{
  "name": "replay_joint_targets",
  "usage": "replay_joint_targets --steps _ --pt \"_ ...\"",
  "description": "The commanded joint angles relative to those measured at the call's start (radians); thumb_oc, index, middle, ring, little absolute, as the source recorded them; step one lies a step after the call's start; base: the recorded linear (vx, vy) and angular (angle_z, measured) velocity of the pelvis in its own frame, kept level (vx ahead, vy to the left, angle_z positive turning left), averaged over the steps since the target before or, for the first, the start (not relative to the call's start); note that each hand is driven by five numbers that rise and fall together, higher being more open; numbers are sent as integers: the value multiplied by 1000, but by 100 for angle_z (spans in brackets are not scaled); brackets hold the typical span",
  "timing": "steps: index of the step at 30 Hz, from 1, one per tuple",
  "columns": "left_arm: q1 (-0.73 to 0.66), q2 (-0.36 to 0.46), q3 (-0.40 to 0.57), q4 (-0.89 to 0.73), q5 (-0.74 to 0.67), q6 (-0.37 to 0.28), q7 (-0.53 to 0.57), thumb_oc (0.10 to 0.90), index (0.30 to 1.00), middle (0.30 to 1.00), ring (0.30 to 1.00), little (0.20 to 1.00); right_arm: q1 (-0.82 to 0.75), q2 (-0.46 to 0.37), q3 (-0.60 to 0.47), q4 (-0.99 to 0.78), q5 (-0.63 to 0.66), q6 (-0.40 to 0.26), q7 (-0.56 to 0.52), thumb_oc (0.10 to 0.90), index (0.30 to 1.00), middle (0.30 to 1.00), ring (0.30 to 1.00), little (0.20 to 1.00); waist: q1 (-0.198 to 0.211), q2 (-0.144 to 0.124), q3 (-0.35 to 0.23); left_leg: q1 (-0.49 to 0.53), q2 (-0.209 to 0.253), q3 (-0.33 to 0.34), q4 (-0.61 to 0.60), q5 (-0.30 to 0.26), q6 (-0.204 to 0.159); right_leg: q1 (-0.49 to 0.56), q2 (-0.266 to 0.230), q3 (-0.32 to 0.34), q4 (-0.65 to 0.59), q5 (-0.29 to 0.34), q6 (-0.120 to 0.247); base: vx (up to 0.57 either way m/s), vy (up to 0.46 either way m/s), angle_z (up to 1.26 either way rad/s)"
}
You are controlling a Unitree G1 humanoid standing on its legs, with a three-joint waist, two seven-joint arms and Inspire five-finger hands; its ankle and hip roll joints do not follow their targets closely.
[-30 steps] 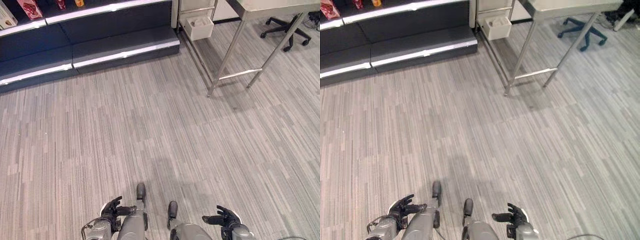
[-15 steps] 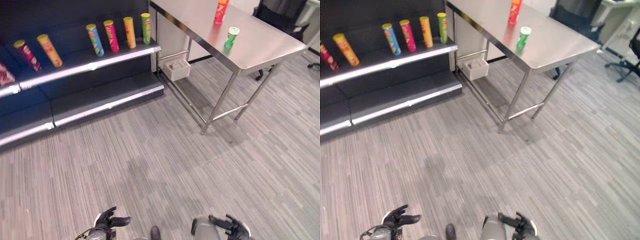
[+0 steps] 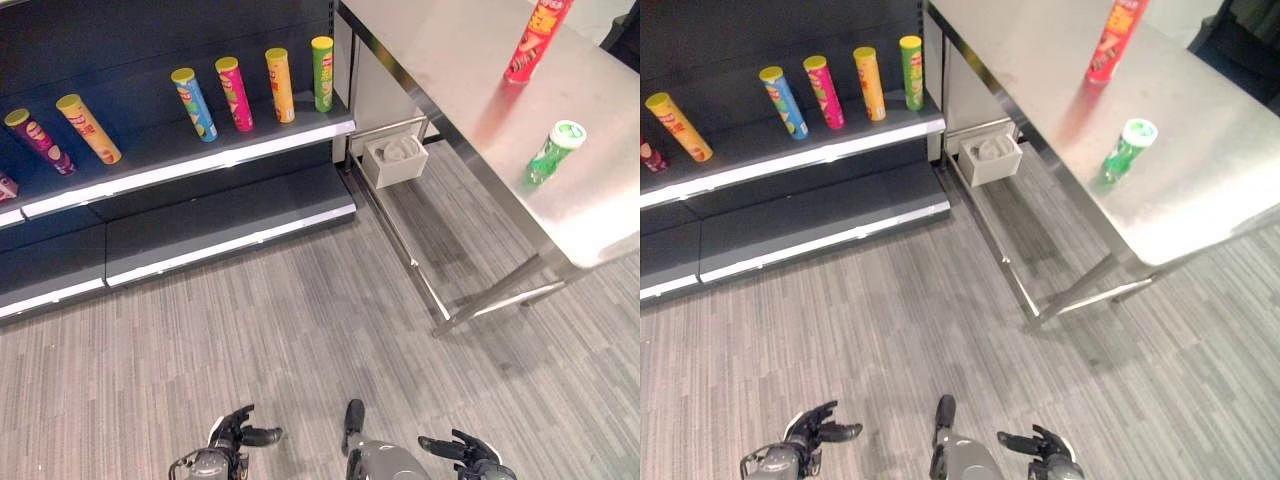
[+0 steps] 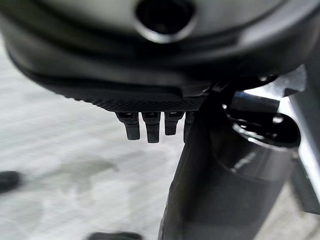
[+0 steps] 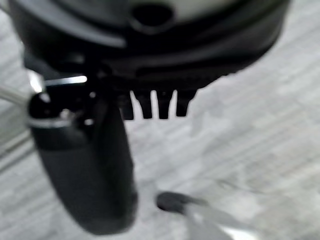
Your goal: Put the goods on the table back onto the shelves and tidy them up.
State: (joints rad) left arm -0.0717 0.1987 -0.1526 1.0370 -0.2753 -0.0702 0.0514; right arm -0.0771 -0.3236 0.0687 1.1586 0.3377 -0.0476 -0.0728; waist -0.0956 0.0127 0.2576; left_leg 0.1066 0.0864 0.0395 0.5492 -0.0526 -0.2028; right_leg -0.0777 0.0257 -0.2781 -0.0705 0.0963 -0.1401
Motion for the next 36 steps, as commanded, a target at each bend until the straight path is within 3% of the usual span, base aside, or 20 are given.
replay_joint_targets --steps 1,3,5,6,7,9,12,17,19,20,23,25,26,27,29,34,36 --pt "-25 51 -33 -28 -39 -28 19 800 900 900 900 900 39 -43 21 13 15 -2 -20 800 900 900 900 900 1 -26 28 -122 -3 24 20 90 82 59 -97 17 -17 -61 215 106 -84 -24" --pt "-35 46 -36 -28 -44 -29 19 800 900 900 900 900 30 -44 23 8 26 -3 -23 800 900 900 900 900 17 -32 41 -188 2 65 -18 45 104 82 -101 33 -17 -80 218 181 -53 -27" --pt "-33 42 -40 -19 -30 -26 16 800 900 900 900 900 31 -45 33 8 17 -2 -22 800 900 900 900 900 34 -36 39 -219 -19 85 -146 -4 127 94 -105 52 -17 -89 232 248 91 -31" --pt "-24 39 -38 -13 -23 -24 12 800 900 900 900 900 27 -47 48 4 2 -3 -22 800 900 900 900 900 67 -28 35 -247 -68 38 -324 16 133 111 -91 81 -17 -98 242 220 132 -35" --pt "-24 39 -38 -13 -23 -24 12 800 900 900 900 900 27 -47 48 4 2 -3 -22 800 900 900 900 900 66 -29 33 -247 -70 37 -329 21 134 108 -92 80 -17 -98 242 216 128 -36" --pt "-19 36 -40 -8 -24 -28 13 800 900 900 900 900 29 -49 58 1 -15 -7 -27 800 900 900 900 900 92 -11 30 -265 -88 -23 -470 105 123 138 -66 102 -17 -114 244 202 79 -85" --pt "-9 31 -35 28 -15 -29 11 800 900 900 900 900 37 -36 63 4 -38 -9 -30 800 900 900 900 900 94 -4 6 -182 -106 -72 -598 117 136 157 -49 139 -17 -128 247 192 142 -117" --pt "-20 43 -31 47 -11 -28 12 800 900 900 900 900 30 -20 56 4 -31 -7 -34 800 900 900 900 900 93 -12 0 -147 -109 -30 -623 99 164 122 -71 183 48 -140 262 55 144 -57" --pt "-28 57 -22 36 -22 -26 16 800 900 900 900 900 21 -12 54 1 -26 -7 -37 800 900 900 900 900 95 -12 13 -136 -106 -10 -623 88 181 64 -74 198 162 -155 271 -1 150 -54" --pt "-44 75 -11 42 -25 -28 25 800 900 900 900 900 11 -3 48 -11 -16 -9 -41 800 900 900 900 900 89 -12 36 -122 -91 12 -621 77 197 -22 -76 209 306 -158 307 -25 98 -59" --pt "-46 84 -5 43 -29 -30 29 800 900 900 900 900 14 2 38 -13 -18 -8 -43 800 900 900 900 900 97 -13 29 -111 -67 39 -625 65 190 -21 -161 145 255 -132 308 48 -80 -52" --pt "-52 97 -3 43 -40 -28 35 800 900 900 900 900 7 -16 15 4 -25 0 -48 800 900 900 900 900 104 -13 22 -100 -22 66 -627 44 164 -28 -294 47 141 -31 331 144 -257 -44" --pt "-49 97 -10 29 -40 -34 30 800 900 900 900 900 12 -18 11 -1 -28 4 -40 800 900 900 900 900 102 -32 10 -91 -28 76 -622 38 157 6 -313 33 83 5 350 214 -259 -57" --pt "-48 96 -15 16 -38 -36 22 800 900 900 900 900 23 -21 8 -16 -30 5 -30 800 900 900 900 900 103 -56 0 -83 -32 86 -622 32 145 29 -312 10 32 31 370 203 -301 -49" --pt "-46 83 -19 1 -40 -35 17 800 900 900 900 900 46 -33 20 -3 -47 10 -12 800 900 900 900 900 101 -74 -16 -82 -4 84 -624 43 116 66 -289 -16 -14 40 377 167 -332 4" --pt "-41 81 -9 -6 -51 -29 17 800 900 900 900 900 70 -31 -64 -1 57 15 -7 800 900 900 900 900 74 -66 -29 -61 23 91 -636 43 98 83 -266 -13 -17 18 368 76 -79 9" --pt "-26 98 14 -47 -63 -31 9 800 900 900 900 900 87 -83 -141 -121 150 -12 22 800 900 900 900 900 61 -64 -30 -51 27 97 -636 37 94 85 -259 -4 -17 15 369 58 -25 -12"
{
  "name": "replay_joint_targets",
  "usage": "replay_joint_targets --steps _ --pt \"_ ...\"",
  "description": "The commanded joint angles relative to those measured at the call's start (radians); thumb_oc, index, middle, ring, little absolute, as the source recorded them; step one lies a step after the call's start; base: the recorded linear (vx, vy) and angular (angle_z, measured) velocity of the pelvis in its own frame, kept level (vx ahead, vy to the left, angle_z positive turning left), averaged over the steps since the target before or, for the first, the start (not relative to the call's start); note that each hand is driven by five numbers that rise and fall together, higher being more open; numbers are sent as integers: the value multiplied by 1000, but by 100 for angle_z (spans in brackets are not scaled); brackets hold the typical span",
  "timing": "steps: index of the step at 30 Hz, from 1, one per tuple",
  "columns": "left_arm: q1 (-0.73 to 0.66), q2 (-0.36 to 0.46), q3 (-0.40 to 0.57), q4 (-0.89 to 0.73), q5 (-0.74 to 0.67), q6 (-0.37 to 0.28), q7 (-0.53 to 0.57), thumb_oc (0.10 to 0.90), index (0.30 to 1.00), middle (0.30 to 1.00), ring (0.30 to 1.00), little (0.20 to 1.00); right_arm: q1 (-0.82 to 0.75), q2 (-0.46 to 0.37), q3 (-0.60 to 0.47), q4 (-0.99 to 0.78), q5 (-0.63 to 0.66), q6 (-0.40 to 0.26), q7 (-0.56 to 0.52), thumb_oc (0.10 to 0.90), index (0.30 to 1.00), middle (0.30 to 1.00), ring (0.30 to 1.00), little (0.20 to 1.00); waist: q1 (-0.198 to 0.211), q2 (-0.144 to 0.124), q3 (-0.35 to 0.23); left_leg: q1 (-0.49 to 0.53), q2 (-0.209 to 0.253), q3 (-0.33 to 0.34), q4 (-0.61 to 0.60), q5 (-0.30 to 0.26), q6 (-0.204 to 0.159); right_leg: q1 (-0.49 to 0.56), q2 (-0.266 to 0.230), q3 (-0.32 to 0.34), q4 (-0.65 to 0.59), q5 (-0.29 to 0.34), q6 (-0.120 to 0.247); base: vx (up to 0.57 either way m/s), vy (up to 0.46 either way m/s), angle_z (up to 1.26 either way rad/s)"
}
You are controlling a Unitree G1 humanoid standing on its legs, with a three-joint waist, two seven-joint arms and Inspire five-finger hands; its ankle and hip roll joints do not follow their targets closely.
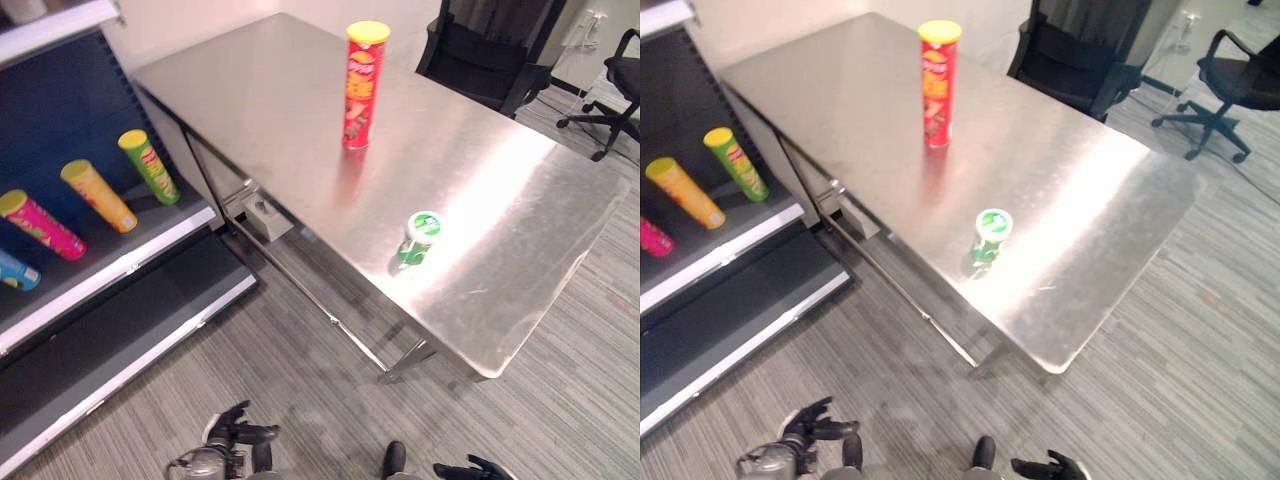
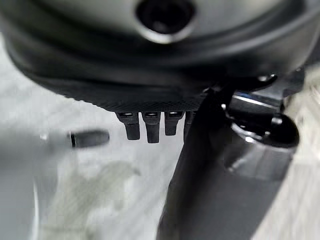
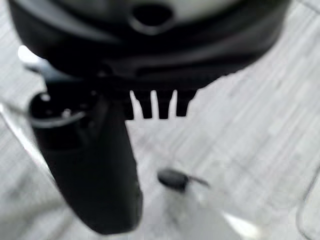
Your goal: Put the goods on the table back onto the shelves and tidy them up.
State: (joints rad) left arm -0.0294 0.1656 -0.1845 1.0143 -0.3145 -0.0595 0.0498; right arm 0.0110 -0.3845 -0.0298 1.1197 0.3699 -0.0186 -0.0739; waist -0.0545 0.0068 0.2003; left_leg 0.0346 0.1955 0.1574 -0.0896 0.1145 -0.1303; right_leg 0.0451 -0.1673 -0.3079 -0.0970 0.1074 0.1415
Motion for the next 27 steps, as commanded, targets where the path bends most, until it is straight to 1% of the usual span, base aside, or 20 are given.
replay_joint_targets --steps 1,2,5,6,7,8,9,10,12,13,14,16,17,18,19,21,22,27 --pt "-57 137 56 -38 -19 -37 -1 800 900 900 900 900 22 -53 -77 -130 124 -46 12 800 900 900 900 900 15 -57 24 27 -79 -16 2 -132 19 -33 -66 25 10 3 88 79 14 -15" --pt "-42 133 62 -29 8 -36 -13 800 900 900 900 900 54 -113 -174 -216 144 -69 -9 800 900 900 900 900 2 -53 16 40 -79 -6 2 -140 18 -24 -65 28 10 -2 89 96 45 -12" --pt "-19 119 68 -9 49 -35 -26 800 900 900 900 900 73 -255 -322 -279 123 -96 -53 800 900 900 900 900 -12 -45 1 67 -77 7 2 -161 16 -5 -58 34 10 -16 91 85 40 -1" --pt "-20 119 68 -9 49 -35 -26 800 900 900 900 900 74 -256 -324 -280 122 -95 -53 800 900 900 900 900 -12 -45 -1 63 -79 6 2 -158 17 -9 -59 34 10 -14 91 48 22 -1" --pt "-15 117 68 -11 57 -35 -30 800 900 900 900 900 74 -305 -357 -300 113 -104 -61 800 900 900 900 900 -15 -44 -5 66 -77 8 2 -161 17 -7 -60 36 10 -15 92 40 30 -1" --pt "-7 113 67 -8 70 -40 -35 800 900 900 900 900 80 -374 -411 -446 100 -132 -76 800 900 900 900 900 -20 -42 -10 73 -79 11 2 -165 17 -1 -58 41 10 -17 92 55 41 -4" --pt "-5 111 70 -5 75 -38 -33 800 900 900 900 900 92 -395 -433 -544 87 -145 -80 800 900 900 900 900 -22 -41 -13 74 -80 14 2 -167 17 -3 -58 44 10 -17 92 58 48 -8" --pt "3 108 75 2 75 -45 -36 800 900 900 900 900 76 -470 -445 -681 94 -192 -52 800 900 900 900 900 -22 -41 -17 83 -78 19 2 -173 15 3 -57 47 10 -20 92 36 33 -12" --pt "20 112 73 -8 73 -54 -49 800 900 900 900 900 57 -557 -433 -841 139 -221 22 800 900 900 900 900 -17 -42 -20 87 -76 22 2 -173 14 6 -55 51 10 -21 90 15 16 -19" --pt "20 112 73 -8 73 -53 -49 800 900 900 900 900 58 -557 -434 -842 139 -220 23 800 900 900 900 900 -17 -43 -23 82 -78 21 2 -170 15 1 -57 51 10 -19 90 8 7 -16" --pt "33 115 63 -26 73 -61 -66 800 900 900 900 900 40 -618 -425 -939 211 -246 84 800 900 900 900 900 -11 -47 -28 84 -77 23 2 -169 12 4 -56 51 10 -20 91 7 8 -5" --pt "47 117 55 -33 80 -68 -86 800 900 900 900 900 22 -664 -406 -1021 303 -247 178 800 900 900 900 900 -4 -51 -38 82 -76 26 2 -168 9 3 -58 47 10 -20 92 15 8 5" --pt "48 116 55 -33 80 -68 -86 800 900 900 900 900 23 -665 -407 -1021 304 -247 179 800 900 900 900 900 -4 -51 -38 82 -76 26 2 -168 9 3 -58 47 10 -20 92 16 7 10" --pt "64 109 45 -21 76 -70 -104 800 900 900 900 900 -12 -710 -337 -1091 387 -231 272 800 900 900 900 900 10 -58 -49 80 -74 25 2 -166 6 8 -61 39 10 -19 93 15 5 10" --pt "70 101 46 -10 75 -67 -111 800 900 900 900 900 -25 -744 -272 -1143 377 -208 313 800 900 900 900 900 20 -63 -55 80 -74 23 2 -165 4 10 -62 36 10 -17 93 14 5 10" --pt "72 91 43 2 79 -66 -118 800 900 900 900 900 -34 -753 -229 -1167 396 -189 342 800 900 900 900 900 27 -66 -59 78 -74 21 2 -164 4 11 -64 30 10 -16 93 1 0 8" --pt "72 91 43 3 79 -66 -118 800 900 900 900 900 -36 -754 -227 -1166 396 -189 342 800 900 900 900 900 26 -66 -59 77 -74 20 2 -164 4 11 -64 30 10 -16 93 -3 1 15" --pt "78 80 42 5 58 -63 -124 800 900 900 900 900 -55 -726 -148 -1150 365 -162 350 800 900 900 900 900 45 -68 -64 71 -78 11 2 -162 5 15 -72 16 10 -13 95 -1 3 10"
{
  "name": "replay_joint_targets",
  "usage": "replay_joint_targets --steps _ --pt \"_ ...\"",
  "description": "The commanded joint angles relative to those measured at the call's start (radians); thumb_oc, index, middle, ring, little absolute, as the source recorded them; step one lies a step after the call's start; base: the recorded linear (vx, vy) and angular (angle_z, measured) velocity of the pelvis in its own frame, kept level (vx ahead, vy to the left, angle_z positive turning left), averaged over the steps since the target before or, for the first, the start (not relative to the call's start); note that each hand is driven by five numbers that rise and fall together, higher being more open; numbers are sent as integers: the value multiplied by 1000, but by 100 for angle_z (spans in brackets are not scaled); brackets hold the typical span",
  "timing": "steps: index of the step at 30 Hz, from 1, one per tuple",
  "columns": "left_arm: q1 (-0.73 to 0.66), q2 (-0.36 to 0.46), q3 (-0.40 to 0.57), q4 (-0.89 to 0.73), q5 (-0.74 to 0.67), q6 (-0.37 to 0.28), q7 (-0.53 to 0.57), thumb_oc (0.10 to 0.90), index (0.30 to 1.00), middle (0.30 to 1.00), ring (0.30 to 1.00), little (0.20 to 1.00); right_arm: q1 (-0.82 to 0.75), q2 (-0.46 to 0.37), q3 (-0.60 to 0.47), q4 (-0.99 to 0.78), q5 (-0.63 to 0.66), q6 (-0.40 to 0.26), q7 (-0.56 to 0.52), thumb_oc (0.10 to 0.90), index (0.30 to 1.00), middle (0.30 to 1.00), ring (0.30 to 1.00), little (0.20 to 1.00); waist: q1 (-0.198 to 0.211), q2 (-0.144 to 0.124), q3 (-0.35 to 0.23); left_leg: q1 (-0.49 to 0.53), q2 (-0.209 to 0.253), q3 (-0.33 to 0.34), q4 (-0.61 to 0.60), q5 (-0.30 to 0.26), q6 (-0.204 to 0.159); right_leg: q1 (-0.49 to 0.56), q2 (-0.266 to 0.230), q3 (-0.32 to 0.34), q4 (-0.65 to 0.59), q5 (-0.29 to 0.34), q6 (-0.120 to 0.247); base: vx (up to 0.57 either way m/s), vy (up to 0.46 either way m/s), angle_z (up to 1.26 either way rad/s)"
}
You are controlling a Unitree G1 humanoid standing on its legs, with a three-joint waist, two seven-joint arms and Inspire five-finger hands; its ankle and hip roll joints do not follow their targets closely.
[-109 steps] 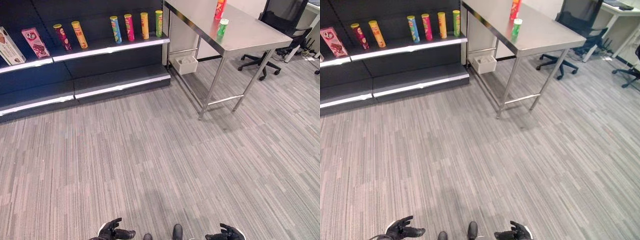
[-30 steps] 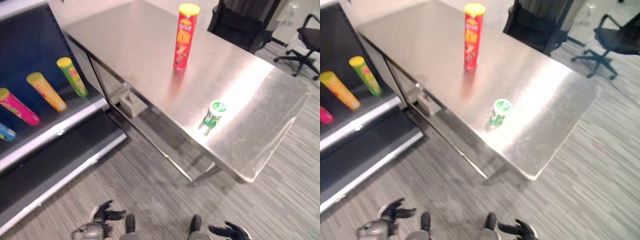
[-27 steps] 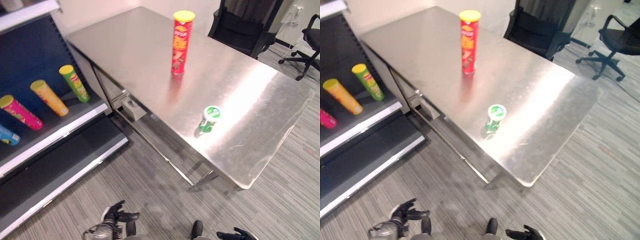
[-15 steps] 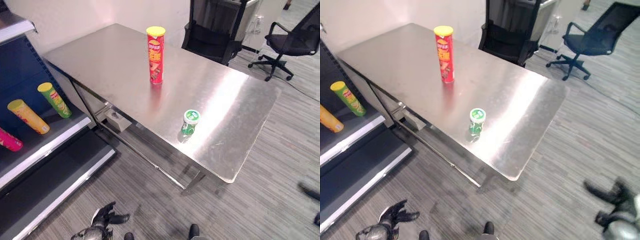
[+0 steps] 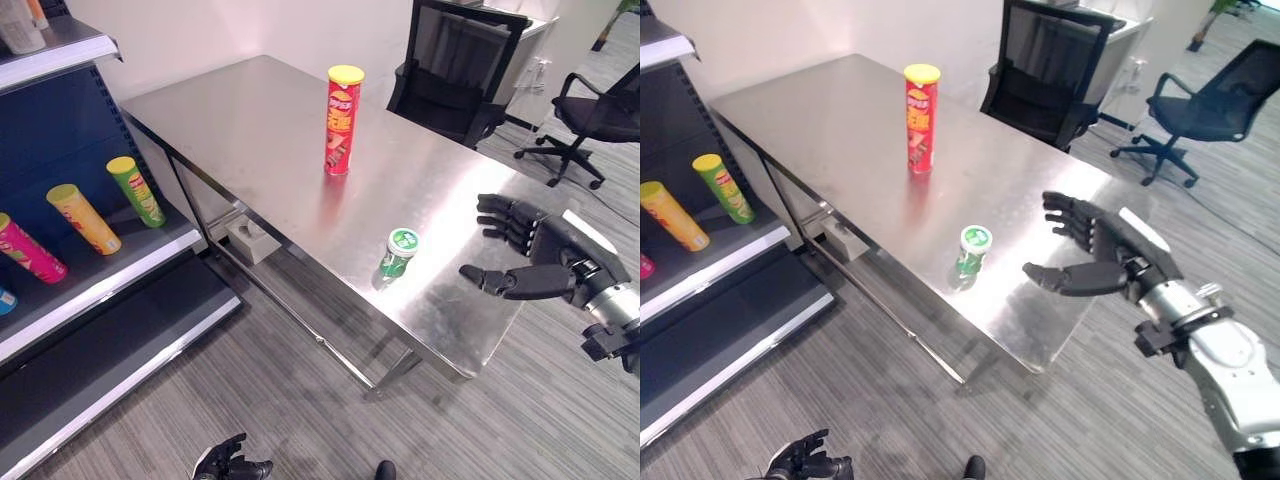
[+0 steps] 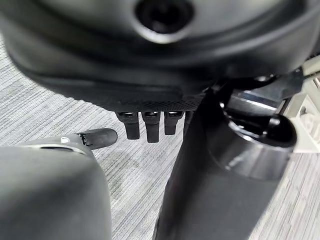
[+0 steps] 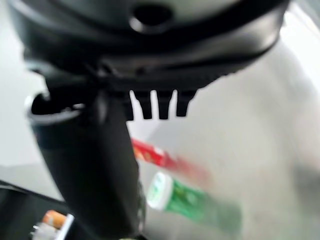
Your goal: Put the goods on the table back onto the shelves and tidy them up.
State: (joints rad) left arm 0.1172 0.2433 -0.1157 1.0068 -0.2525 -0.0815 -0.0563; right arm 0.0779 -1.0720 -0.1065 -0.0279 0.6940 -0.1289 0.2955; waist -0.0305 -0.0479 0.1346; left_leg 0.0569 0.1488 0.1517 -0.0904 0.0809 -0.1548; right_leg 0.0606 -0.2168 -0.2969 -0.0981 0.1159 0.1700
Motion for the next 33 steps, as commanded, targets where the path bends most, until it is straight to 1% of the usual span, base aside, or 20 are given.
replay_joint_targets --steps 1,3,5,8,9,10,11,12,15,19,21,22,26,33 --pt "-68 0 -24 15 -12 -43 -13 800 900 900 900 900 -130 -28 -48 5 23 -47 -21 800 900 900 900 900 25 -12 0 47 -33 13 3 -129 31 3 -28 -1 11 -19 68 0 0 0" --pt "-69 -1 -19 16 -19 -42 -9 800 900 900 900 900 -145 -24 -15 14 -10 -42 -26 800 900 900 900 900 29 -11 0 46 -37 10 3 -130 32 6 -32 -3 11 -19 69 0 0 0" --pt "-68 -2 -11 13 -35 -43 -3 800 900 900 900 900 -161 5 20 30 -56 -40 -38 800 900 900 900 900 35 -7 1 45 -41 3 3 -129 34 13 -37 -11 11 -19 69 6 -1 3" --pt "-65 -1 -14 4 -39 -45 3 800 900 900 900 900 -184 53 31 55 -79 -46 -62 800 900 900 900 900 45 0 3 40 -45 -8 3 -128 36 19 -44 -23 11 -20 69 21 -7 9" --pt "-65 -1 -14 4 -39 -45 3 800 900 900 900 900 -184 54 31 55 -79 -46 -62 800 900 900 900 900 44 0 2 39 -45 -9 3 -128 36 20 -44 -24 11 -20 69 20 -12 19" --pt "-62 0 -14 0 -39 -44 3 800 900 900 900 900 -200 75 49 65 -88 -46 -69 800 900 900 900 900 51 3 5 37 -48 -15 3 -126 38 22 -47 -31 11 -19 69 14 -9 17" --pt "-61 0 -14 -1 -39 -44 3 800 900 900 900 900 -201 75 50 65 -88 -46 -69 800 900 900 900 900 50 3 5 37 -48 -16 3 -126 38 22 -47 -31 11 -19 69 22 -19 19" --pt "-55 0 -15 1 -39 -43 7 800 900 900 900 900 -230 93 86 72 -105 -46 -79 800 900 900 900 900 60 6 7 32 -49 -22 3 -124 39 23 -50 -37 11 -19 69 10 -14 11" --pt "-51 0 -16 -1 -42 -44 8 800 900 900 900 900 -252 100 108 82 -117 -49 -85 800 900 900 900 900 63 8 9 29 -50 -25 3 -124 39 23 -53 -42 11 -20 70 8 -13 7" --pt "-42 -2 -11 -4 -59 -45 22 800 900 900 900 900 -306 109 156 130 -158 -50 -118 800 900 900 900 900 76 11 14 24 -51 -36 3 -122 39 26 -56 -52 11 -21 69 2 -6 6" --pt "-34 -3 -12 -3 -67 -45 27 800 900 900 900 900 -334 121 175 158 -153 -54 -129 800 900 900 900 900 84 13 15 24 -54 -42 3 -123 40 30 -57 -55 11 -23 68 17 -2 1" --pt "-28 -1 -15 0 -65 -45 27 800 900 900 900 900 -366 123 204 190 -164 -49 -135 800 900 900 900 900 93 13 15 26 -56 -44 3 -124 41 35 -58 -58 11 -25 69 36 0 4" --pt "-20 2 -15 8 -65 -45 29 800 900 900 900 900 -417 121 257 212 -162 -49 -130 800 900 900 900 900 106 13 15 31 -57 -52 3 -124 42 44 -60 -62 11 -30 68 9 1 1" --pt "-15 0 -14 16 -67 -45 26 800 900 900 900 900 -447 118 297 221 -148 -42 -117 800 900 900 900 900 121 7 15 31 -60 -67 3 -126 44 55 -62 -75 11 -34 69 13 2 9"
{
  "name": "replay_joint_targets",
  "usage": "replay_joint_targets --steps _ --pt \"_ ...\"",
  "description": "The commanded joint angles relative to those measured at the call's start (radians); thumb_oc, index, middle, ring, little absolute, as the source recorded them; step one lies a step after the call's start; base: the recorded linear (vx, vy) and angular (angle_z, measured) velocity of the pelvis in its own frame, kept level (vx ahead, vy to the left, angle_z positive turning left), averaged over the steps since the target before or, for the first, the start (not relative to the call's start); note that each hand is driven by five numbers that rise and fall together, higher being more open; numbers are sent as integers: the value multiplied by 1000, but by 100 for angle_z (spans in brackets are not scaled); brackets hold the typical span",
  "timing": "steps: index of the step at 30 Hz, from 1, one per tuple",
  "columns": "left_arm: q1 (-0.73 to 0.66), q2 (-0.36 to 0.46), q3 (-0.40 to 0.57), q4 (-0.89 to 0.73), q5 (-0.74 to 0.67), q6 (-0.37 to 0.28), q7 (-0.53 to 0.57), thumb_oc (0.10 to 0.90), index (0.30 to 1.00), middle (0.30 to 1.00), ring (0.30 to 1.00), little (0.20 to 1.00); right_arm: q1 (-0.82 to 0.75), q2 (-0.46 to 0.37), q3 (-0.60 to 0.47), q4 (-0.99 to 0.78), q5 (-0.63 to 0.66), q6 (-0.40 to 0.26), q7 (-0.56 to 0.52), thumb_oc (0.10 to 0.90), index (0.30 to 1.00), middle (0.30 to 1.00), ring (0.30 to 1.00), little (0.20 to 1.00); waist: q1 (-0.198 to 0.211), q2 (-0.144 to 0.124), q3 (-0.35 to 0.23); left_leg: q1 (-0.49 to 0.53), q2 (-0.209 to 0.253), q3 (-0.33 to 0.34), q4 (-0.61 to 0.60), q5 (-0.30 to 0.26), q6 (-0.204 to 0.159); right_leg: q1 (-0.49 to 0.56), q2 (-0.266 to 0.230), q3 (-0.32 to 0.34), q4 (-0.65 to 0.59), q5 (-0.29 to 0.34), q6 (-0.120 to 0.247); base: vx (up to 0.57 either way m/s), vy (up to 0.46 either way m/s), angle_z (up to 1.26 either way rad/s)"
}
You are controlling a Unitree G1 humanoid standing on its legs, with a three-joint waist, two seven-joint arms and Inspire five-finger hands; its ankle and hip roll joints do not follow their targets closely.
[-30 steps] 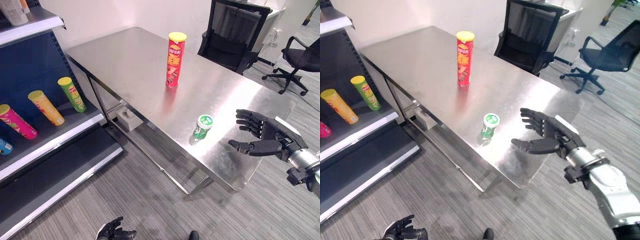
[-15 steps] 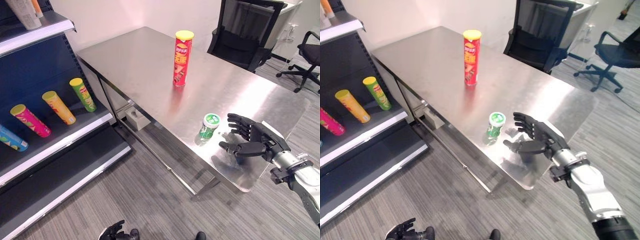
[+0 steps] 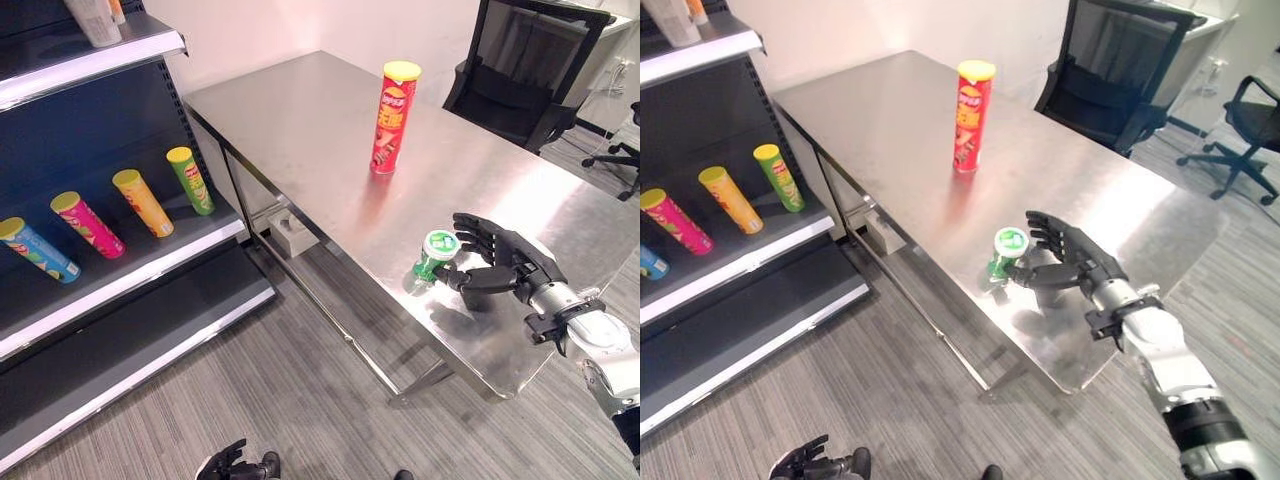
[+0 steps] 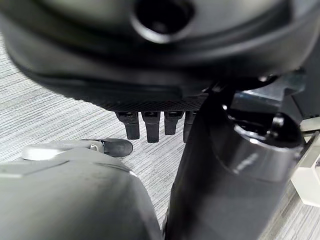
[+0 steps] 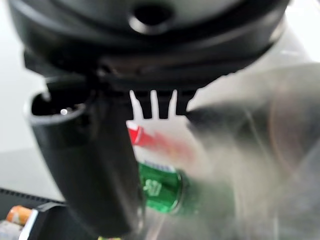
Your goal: Put the goods on the table back onto the shelves and tidy them up.
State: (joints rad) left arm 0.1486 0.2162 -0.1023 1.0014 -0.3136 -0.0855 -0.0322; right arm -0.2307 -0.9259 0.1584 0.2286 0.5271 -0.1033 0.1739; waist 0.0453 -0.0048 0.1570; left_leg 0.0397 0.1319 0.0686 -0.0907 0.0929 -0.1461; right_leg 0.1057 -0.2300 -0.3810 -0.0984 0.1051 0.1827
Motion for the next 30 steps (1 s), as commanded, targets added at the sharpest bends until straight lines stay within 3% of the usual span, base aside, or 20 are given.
replay_joint_targets --steps 1,15,16,17,23,30 --pt "-45 26 -28 21 -7 -41 2 800 900 900 900 900 -142 -31 40 -36 19 -65 9 800 900 900 900 900 47 -37 -7 47 -43 14 3 -138 35 12 -49 6 11 -23 56 11 4 16" --pt "-37 30 -30 26 -4 -44 3 800 900 900 900 900 -198 -41 135 -3 -40 -56 20 800 900 900 900 900 69 -50 -5 43 -43 1 3 -137 35 16 -54 -9 11 -25 56 2 0 5" --pt "-37 30 -30 27 -4 -44 3 800 900 900 900 900 -203 -42 143 -1 -44 -56 21 670 705 705 705 705 69 -51 -5 42 -43 -1 3 -137 35 15 -53 -9 11 -25 56 0 0 0" --pt "-38 30 -29 30 -4 -44 4 800 900 900 900 900 -218 -57 162 7 -69 -56 20 400 300 300 300 300 70 -53 -5 41 -43 -1 3 -136 34 15 -54 -8 11 -25 56 0 0 0" --pt "-36 33 -24 39 13 -49 10 800 900 900 900 900 -227 -114 186 -15 -118 -62 20 400 300 300 300 300 64 -55 -7 46 -44 0 3 -139 34 21 -55 -6 11 -26 57 0 0 0" --pt "-37 45 -5 36 30 -51 15 800 900 900 900 900 -175 -131 104 -44 -161 -70 -13 400 300 300 300 300 57 -55 -15 50 -39 0 3 -140 30 29 -55 -15 11 -32 56 0 0 0"
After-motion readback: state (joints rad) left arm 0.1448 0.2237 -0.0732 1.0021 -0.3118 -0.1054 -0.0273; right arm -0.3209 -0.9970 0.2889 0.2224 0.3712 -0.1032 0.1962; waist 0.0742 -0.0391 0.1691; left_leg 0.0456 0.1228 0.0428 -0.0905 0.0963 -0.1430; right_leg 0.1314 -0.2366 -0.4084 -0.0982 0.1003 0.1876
